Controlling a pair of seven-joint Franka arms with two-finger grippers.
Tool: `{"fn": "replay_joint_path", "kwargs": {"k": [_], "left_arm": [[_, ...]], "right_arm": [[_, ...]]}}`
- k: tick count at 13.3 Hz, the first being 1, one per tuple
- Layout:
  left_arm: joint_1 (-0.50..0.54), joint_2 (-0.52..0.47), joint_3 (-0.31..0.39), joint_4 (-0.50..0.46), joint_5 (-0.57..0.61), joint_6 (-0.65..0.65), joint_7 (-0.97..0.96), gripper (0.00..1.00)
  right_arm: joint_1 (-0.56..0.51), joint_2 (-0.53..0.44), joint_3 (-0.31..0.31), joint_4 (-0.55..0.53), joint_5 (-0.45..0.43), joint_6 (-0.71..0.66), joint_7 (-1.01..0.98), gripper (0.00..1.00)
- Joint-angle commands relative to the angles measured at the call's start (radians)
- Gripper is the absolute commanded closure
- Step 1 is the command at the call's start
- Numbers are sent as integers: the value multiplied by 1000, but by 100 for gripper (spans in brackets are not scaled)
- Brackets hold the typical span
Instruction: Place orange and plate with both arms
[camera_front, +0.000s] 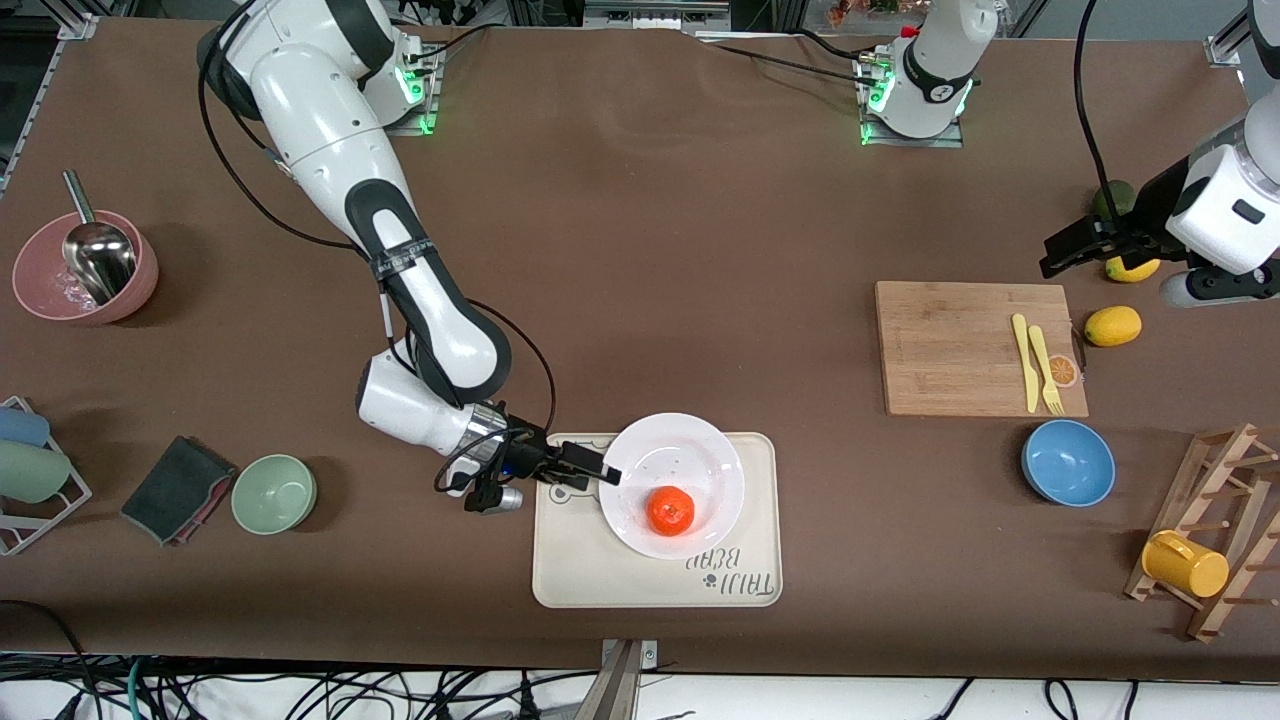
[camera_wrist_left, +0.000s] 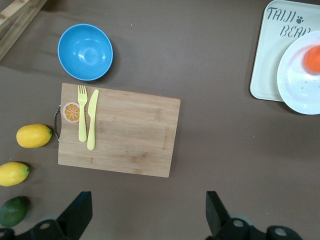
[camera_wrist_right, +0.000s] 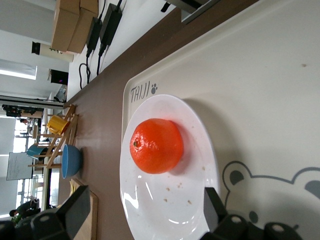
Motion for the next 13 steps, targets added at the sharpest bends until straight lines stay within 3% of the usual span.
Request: {"fn": "replay_joint_path", "kwargs": {"k": [1, 3, 5, 8, 13], "left_arm": [[-10, 13, 5, 26, 11, -5, 18, 0], [-11, 13, 5, 28, 14, -5, 18, 0], [-13, 13, 3, 28, 14, -5, 19, 0], [-13, 13, -1, 28, 17, -5, 19, 0], [-11, 13, 0, 28, 16, -5, 19, 0]], "right_arm": [[-6, -144, -66, -154, -90, -120, 2, 0], [-6, -224, -145, -225, -232, -297, 2, 0], [-4, -267, -245, -231, -367, -500, 4, 0], [-4, -307, -346, -223, -570, -690, 4, 0], [-1, -359, -498, -222, -690, -850, 4, 0]]}}
